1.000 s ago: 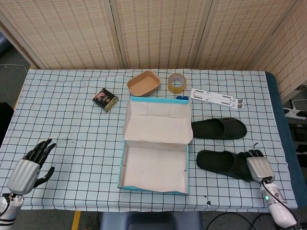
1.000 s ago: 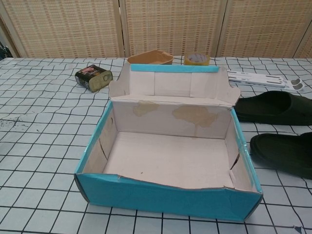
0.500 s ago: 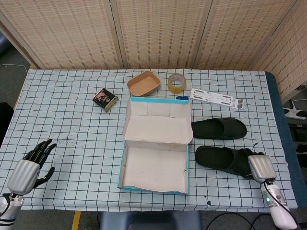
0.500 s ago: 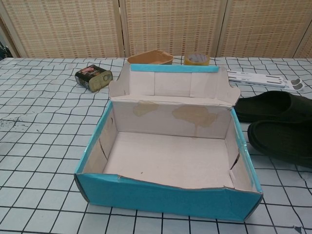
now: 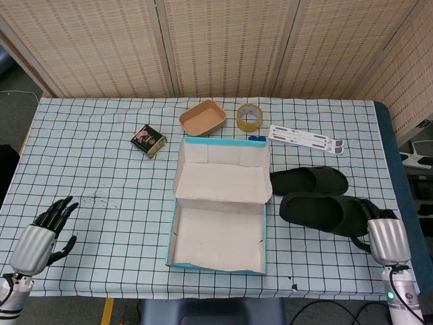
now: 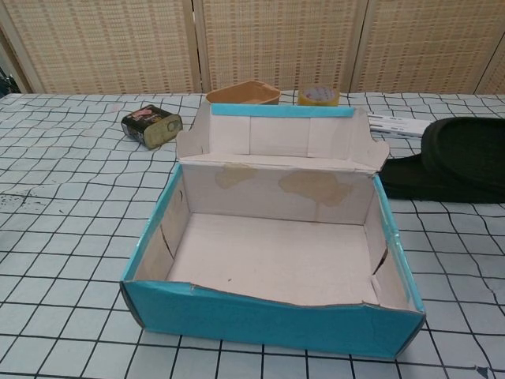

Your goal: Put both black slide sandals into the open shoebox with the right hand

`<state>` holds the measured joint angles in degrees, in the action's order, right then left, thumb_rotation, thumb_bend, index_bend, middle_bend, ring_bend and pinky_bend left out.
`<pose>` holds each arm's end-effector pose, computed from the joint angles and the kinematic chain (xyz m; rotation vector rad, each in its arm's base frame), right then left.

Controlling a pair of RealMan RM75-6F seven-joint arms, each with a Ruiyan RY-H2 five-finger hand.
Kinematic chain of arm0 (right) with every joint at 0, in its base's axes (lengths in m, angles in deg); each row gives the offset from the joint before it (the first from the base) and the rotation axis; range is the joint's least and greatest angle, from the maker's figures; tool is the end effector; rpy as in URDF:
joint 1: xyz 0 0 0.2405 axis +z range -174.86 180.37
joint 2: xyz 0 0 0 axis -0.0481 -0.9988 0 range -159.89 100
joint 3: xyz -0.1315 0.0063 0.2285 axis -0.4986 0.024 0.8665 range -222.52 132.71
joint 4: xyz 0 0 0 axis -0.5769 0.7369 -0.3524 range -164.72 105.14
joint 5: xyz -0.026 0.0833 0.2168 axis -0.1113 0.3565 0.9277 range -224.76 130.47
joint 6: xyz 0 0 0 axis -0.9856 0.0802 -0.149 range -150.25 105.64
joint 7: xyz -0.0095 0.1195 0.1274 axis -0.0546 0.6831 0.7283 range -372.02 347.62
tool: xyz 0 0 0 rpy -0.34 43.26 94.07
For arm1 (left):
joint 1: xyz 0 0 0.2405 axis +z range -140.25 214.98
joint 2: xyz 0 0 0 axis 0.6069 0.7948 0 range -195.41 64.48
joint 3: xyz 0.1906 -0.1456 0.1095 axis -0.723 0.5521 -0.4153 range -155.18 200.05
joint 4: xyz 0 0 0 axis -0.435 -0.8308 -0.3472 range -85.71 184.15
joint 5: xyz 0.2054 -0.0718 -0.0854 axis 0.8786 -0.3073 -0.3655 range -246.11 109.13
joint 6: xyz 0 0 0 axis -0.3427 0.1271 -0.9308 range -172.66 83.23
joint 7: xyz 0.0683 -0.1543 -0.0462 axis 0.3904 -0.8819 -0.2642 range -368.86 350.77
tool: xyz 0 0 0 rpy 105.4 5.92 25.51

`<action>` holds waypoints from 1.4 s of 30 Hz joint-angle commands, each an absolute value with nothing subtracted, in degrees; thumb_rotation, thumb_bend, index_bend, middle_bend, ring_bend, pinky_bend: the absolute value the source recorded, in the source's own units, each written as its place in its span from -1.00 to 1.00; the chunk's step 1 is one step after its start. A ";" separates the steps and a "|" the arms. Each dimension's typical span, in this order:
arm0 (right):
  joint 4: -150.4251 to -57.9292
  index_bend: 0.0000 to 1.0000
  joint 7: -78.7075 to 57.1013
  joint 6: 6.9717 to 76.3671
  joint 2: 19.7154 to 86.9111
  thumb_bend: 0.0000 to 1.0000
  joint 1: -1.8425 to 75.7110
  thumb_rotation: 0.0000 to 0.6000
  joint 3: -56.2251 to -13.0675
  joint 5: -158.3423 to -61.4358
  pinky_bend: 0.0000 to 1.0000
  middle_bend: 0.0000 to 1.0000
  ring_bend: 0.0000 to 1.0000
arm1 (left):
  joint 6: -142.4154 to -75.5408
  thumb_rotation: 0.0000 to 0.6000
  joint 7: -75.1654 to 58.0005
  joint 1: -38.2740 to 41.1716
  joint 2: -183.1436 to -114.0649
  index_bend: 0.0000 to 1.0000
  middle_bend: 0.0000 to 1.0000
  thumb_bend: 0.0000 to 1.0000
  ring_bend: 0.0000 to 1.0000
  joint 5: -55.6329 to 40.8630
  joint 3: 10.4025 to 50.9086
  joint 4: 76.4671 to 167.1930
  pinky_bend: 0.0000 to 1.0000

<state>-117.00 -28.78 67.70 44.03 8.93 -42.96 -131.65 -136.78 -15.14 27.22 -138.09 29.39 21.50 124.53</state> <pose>-0.3214 -0.2178 0.1033 1.3932 -0.6999 0.7845 -0.3175 0.2290 0.1110 -1.6017 -0.6932 -1.0820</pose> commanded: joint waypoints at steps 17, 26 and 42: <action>-143.66 0.32 -58.74 45.78 47.89 -0.81 25.74 1.00 -33.25 -120.32 -0.17 0.17 -0.08 | -137.23 1.00 -16.85 27.40 -137.54 -0.84 -0.96 -0.20 -0.84 29.40 21.57 124.52 -0.40; -148.90 0.32 -72.64 45.90 57.28 -0.81 35.01 1.00 -29.60 -103.83 -0.17 0.17 -0.08 | -137.01 1.00 -17.11 27.36 -137.41 -0.84 -0.96 -0.20 -0.84 29.16 21.69 124.51 -0.40; -157.16 0.33 -83.36 55.09 62.25 -0.81 42.33 1.00 -33.37 -88.07 -0.15 0.19 -0.04 | -136.12 1.00 -18.00 27.30 -136.84 -0.83 -0.94 -0.20 -0.85 28.26 21.86 124.89 -0.39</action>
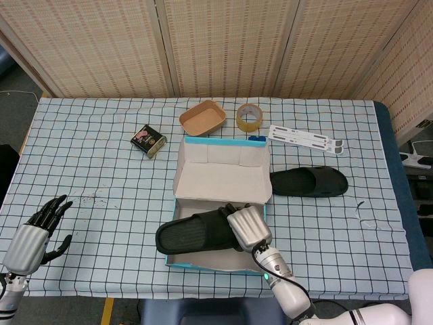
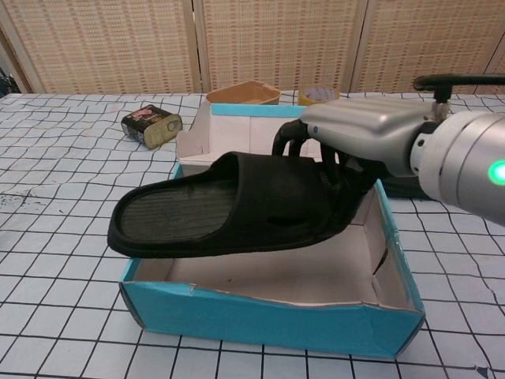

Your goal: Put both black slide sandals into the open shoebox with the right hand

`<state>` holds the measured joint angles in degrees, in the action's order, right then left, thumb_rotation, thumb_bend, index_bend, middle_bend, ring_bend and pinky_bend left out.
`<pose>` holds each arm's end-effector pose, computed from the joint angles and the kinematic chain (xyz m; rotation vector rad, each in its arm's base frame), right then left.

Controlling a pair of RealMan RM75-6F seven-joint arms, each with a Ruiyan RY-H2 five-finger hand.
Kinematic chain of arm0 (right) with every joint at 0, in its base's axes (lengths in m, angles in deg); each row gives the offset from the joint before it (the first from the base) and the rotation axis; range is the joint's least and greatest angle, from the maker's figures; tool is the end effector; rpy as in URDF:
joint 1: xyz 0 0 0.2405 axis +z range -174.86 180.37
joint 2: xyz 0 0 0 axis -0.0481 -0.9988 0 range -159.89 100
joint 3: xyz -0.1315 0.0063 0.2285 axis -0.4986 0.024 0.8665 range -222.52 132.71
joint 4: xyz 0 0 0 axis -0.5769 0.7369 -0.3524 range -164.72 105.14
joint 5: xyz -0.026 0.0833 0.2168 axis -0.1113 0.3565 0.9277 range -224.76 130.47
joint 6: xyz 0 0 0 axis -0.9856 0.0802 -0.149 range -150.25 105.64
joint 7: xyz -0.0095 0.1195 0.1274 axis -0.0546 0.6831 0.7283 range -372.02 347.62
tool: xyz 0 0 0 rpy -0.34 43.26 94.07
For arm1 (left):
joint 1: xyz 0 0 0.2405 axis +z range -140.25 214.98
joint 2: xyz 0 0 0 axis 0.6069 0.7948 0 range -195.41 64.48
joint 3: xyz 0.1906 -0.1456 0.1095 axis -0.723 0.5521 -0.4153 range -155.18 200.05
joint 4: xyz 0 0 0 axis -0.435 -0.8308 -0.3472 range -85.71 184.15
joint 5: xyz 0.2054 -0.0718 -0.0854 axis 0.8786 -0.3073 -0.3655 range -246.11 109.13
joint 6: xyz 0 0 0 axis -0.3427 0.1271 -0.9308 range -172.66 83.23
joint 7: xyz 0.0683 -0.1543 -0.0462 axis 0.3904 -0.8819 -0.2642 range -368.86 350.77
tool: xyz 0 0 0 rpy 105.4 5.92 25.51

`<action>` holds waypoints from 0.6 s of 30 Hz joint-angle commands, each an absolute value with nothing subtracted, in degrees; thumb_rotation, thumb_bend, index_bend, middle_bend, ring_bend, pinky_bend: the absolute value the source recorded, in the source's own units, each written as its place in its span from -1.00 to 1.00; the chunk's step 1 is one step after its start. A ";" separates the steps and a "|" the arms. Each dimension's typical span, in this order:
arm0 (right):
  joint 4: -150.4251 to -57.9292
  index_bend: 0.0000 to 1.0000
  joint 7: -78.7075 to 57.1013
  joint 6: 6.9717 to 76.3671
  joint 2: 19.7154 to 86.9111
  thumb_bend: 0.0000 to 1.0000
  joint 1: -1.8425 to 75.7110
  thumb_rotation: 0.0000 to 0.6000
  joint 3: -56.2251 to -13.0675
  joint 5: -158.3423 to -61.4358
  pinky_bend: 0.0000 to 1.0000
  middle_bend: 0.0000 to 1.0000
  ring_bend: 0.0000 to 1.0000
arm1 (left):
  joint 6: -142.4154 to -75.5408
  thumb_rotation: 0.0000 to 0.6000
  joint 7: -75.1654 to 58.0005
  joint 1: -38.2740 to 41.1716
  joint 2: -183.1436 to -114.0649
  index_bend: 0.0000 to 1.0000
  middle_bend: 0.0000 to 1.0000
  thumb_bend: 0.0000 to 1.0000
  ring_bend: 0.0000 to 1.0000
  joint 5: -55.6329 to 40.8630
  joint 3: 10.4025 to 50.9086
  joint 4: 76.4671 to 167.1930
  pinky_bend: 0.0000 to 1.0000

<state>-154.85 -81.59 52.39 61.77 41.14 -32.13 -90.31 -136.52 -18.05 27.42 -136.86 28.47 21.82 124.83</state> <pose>-0.0422 -0.2617 -0.0323 1.9535 -0.8998 0.7466 -0.3221 0.2302 0.1199 -1.5780 -0.7316 -1.0957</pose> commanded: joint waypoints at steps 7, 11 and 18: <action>-162.62 0.33 -83.45 58.57 59.87 -0.81 43.15 1.00 -36.01 -86.67 -0.14 0.20 -0.03 | -135.31 1.00 -17.14 27.06 -136.84 -0.83 -0.94 -0.20 -0.84 28.25 21.72 125.22 -0.39; -163.64 0.33 -81.74 58.86 58.12 -0.81 43.10 1.00 -38.17 -88.15 -0.14 0.19 -0.03 | -134.97 1.00 -16.95 27.05 -136.77 -0.83 -0.94 -0.21 -0.84 28.01 21.72 125.41 -0.39; -161.72 0.33 -77.29 56.75 56.18 -0.81 43.51 1.00 -39.81 -87.40 -0.14 0.19 -0.03 | -134.89 1.00 -16.85 27.04 -136.67 -0.83 -0.94 -0.20 -0.84 28.07 21.69 125.59 -0.39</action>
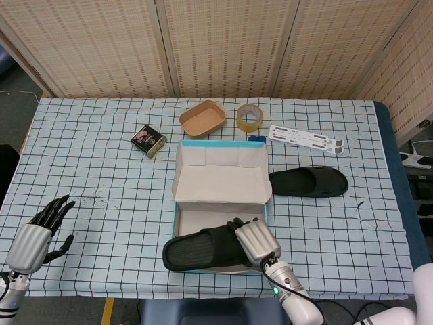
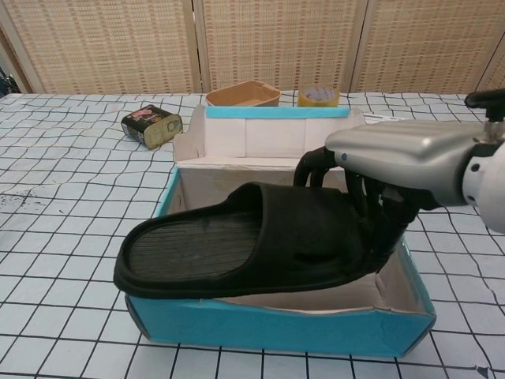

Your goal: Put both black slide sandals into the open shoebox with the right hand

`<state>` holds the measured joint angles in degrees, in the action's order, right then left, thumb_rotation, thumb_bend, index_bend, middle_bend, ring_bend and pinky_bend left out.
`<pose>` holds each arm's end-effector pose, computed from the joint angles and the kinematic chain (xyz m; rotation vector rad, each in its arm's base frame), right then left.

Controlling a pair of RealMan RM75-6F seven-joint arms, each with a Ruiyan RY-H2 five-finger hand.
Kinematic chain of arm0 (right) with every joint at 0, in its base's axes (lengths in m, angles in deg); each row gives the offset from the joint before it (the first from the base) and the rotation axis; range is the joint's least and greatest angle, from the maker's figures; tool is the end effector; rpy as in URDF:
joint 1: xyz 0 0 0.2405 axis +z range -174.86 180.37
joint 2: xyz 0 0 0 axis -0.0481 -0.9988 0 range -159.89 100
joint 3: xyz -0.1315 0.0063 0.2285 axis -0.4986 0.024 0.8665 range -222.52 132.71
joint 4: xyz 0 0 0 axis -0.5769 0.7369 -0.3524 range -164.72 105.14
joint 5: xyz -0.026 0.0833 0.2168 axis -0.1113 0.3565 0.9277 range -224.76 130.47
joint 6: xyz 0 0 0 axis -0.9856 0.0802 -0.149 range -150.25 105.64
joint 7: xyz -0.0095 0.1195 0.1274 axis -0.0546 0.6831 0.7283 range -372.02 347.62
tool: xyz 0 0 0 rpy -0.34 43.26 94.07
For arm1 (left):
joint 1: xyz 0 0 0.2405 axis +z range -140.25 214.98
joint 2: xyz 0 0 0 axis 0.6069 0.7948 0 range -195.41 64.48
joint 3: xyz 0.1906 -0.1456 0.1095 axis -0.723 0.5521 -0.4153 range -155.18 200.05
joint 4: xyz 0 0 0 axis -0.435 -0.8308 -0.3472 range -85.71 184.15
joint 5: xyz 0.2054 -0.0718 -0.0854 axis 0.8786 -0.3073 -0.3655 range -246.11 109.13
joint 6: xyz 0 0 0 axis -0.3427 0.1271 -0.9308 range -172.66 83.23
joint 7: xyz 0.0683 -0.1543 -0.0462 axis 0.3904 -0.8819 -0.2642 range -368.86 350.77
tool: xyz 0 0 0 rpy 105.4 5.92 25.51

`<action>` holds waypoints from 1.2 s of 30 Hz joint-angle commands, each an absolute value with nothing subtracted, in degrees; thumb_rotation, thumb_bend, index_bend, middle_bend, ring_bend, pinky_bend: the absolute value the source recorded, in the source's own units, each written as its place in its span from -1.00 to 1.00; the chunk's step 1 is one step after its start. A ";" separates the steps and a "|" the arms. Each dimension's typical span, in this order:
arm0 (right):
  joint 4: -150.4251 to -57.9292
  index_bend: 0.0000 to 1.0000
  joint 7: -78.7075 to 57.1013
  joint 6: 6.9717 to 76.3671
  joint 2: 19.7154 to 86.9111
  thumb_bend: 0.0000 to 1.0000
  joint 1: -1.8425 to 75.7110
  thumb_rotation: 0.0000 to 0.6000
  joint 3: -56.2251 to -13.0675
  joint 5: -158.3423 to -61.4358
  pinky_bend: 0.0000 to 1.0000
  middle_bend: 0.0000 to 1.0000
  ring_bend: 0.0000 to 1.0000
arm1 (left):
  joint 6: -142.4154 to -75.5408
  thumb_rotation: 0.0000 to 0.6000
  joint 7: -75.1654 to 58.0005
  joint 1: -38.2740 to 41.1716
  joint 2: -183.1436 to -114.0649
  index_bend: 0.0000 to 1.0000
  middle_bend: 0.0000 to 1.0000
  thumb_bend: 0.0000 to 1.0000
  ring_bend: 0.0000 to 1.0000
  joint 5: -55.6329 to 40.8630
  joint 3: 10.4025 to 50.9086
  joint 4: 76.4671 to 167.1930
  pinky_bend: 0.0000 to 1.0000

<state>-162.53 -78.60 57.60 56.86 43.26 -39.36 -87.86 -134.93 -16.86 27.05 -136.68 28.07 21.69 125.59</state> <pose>-0.0578 -0.2325 -0.0196 2.0005 -0.9728 0.6596 -0.3220 0.2322 0.1157 -1.5922 -0.7409 -1.0672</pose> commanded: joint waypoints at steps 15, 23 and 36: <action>-156.74 0.33 -70.34 52.96 53.65 -0.81 44.27 1.00 -42.96 -86.52 -0.14 0.19 -0.03 | -134.60 1.00 -17.42 26.96 -136.49 -0.82 -0.94 -0.21 -0.85 27.77 21.82 125.66 -0.39; -155.33 0.33 -70.93 54.11 53.22 -0.81 44.82 1.00 -44.39 -84.79 -0.14 0.20 -0.03 | -134.38 1.00 -17.45 26.92 -136.47 -0.82 -0.94 -0.20 -0.84 27.60 21.87 125.69 -0.39; -150.86 0.16 -65.33 49.01 52.84 -0.81 45.43 1.00 -44.11 -80.35 -0.14 0.17 -0.14 | -134.11 1.00 -17.16 26.83 -136.52 -0.81 -0.94 -0.21 -0.84 27.43 21.95 125.68 -0.39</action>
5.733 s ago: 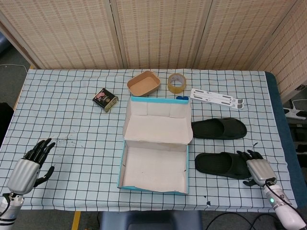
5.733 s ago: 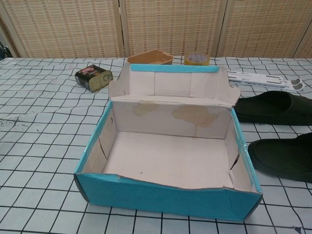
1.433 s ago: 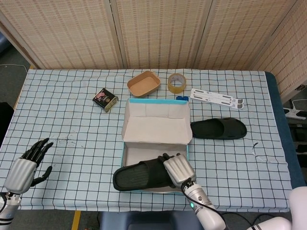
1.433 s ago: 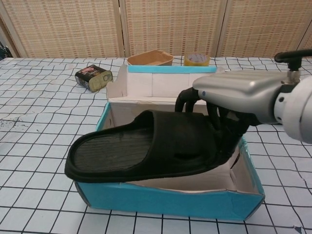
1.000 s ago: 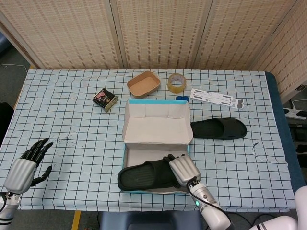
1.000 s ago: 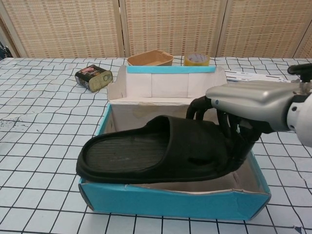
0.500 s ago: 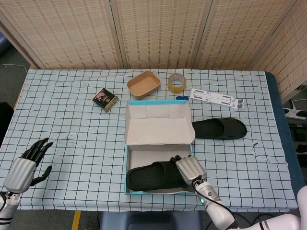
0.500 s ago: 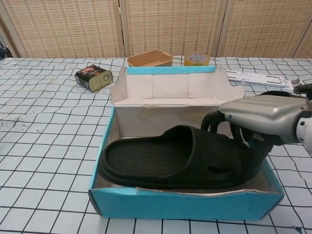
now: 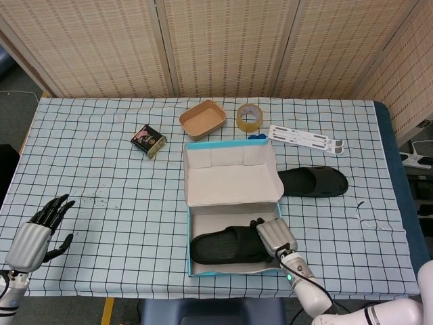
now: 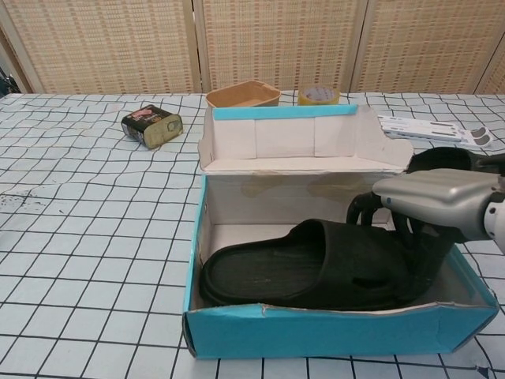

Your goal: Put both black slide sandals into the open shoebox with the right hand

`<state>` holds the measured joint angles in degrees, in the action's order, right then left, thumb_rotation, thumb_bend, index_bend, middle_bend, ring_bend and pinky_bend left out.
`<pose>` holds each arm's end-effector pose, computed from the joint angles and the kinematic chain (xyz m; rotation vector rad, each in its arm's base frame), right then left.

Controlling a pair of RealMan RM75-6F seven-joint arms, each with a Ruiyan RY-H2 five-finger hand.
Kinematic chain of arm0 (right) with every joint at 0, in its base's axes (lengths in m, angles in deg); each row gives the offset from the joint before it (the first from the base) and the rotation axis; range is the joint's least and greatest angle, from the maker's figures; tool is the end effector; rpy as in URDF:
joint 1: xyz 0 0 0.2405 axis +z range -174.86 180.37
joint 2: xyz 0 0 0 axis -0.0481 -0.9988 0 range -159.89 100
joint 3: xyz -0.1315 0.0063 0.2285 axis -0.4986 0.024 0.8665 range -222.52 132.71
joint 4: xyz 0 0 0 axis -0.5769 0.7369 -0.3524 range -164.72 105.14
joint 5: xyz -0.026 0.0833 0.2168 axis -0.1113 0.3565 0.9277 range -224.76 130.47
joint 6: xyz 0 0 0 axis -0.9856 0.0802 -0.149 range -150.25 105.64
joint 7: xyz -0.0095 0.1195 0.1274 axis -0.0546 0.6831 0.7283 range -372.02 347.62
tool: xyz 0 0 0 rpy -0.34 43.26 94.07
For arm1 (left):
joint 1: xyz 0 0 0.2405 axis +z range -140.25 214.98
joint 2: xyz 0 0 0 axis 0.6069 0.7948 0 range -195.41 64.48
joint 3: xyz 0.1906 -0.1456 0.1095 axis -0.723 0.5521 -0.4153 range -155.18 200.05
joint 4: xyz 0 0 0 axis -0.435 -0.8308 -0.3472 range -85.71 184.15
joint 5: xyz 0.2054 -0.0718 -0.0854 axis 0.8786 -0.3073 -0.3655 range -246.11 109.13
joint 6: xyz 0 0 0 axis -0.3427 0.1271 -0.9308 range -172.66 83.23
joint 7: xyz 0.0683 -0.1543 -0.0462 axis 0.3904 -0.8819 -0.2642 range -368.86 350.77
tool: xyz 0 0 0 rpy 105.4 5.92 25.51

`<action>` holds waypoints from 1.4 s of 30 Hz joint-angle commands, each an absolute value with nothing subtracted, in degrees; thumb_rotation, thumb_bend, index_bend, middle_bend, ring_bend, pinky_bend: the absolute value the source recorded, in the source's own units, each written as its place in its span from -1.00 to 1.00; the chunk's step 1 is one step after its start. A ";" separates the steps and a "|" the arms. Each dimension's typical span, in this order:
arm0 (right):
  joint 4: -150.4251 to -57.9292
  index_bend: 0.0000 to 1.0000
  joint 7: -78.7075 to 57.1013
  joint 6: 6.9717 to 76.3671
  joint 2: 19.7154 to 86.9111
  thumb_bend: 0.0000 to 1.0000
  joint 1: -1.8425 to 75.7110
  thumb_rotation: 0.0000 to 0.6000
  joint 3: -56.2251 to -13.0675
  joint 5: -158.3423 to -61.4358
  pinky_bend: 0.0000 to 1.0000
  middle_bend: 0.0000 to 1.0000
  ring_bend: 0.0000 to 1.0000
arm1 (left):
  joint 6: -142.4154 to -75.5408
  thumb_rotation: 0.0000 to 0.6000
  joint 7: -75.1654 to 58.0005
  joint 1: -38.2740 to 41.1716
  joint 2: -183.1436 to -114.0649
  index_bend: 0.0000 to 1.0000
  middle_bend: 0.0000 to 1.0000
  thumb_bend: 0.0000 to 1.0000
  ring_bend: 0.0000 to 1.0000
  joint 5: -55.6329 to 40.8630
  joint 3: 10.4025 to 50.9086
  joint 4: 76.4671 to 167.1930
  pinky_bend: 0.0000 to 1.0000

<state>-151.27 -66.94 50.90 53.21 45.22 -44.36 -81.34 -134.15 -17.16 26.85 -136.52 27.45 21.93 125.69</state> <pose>-0.1329 -0.2534 -0.0433 1.9576 -1.0836 0.4585 -0.3236 0.2349 0.1162 -1.5872 -0.7526 -1.0599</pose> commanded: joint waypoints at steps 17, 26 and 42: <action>-157.73 -1.00 -53.50 37.99 41.53 -0.81 47.35 1.00 -43.62 -83.56 -0.83 -0.95 -1.00 | -133.91 1.00 -17.17 26.71 -136.54 -0.81 -0.94 -0.21 -0.84 27.44 21.95 125.62 -0.39; -152.39 -1.00 -50.15 53.11 40.93 -0.81 40.24 1.00 -43.73 -101.92 -0.83 -0.95 -1.00 | -133.75 1.00 -17.34 26.72 -136.46 -0.80 -0.94 -0.21 -0.84 27.26 21.95 125.69 -0.39; -134.17 -0.92 -36.91 43.54 35.72 -0.82 36.45 1.00 -41.03 -94.92 -0.84 -0.95 -1.00 | -132.73 1.00 -15.65 26.54 -136.74 -0.81 -0.94 -0.21 -0.84 26.80 21.92 126.18 -0.39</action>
<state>-137.34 -38.27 46.65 36.31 36.06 -42.04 -97.52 -132.73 -15.65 26.54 -136.72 26.81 21.92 126.18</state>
